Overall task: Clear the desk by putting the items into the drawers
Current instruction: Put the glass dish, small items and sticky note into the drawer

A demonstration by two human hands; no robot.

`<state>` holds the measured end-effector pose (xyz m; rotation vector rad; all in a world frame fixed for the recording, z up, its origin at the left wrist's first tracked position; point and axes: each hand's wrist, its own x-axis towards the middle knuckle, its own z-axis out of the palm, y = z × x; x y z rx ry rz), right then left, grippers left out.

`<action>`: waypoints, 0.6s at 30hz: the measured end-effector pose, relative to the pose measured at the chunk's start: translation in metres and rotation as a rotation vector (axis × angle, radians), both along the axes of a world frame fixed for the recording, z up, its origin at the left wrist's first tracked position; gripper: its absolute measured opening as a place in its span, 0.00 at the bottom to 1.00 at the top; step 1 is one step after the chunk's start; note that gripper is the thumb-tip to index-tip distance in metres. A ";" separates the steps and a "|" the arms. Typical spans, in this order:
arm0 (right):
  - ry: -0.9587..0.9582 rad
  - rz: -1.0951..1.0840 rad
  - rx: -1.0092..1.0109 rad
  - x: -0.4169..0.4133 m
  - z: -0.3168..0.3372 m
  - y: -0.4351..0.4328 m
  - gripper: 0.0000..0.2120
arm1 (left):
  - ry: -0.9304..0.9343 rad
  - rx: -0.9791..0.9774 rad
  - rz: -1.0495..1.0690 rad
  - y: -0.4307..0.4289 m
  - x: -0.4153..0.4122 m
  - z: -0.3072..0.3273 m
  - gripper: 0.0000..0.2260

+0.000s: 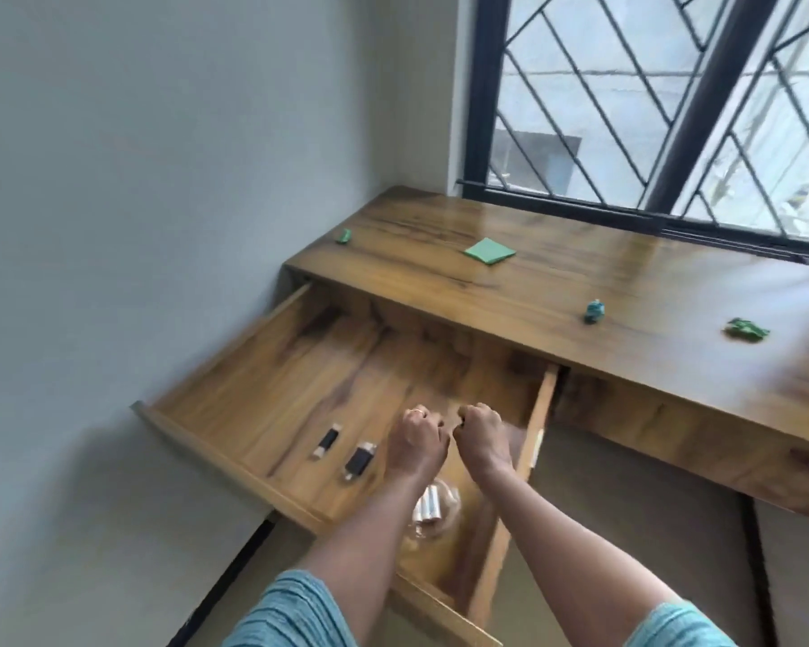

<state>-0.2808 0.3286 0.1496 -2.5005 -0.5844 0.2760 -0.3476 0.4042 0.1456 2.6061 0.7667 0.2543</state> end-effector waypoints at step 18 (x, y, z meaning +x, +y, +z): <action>0.278 -0.067 -0.100 -0.111 -0.081 0.292 0.15 | 0.390 -0.162 0.213 0.307 -0.087 -0.067 0.13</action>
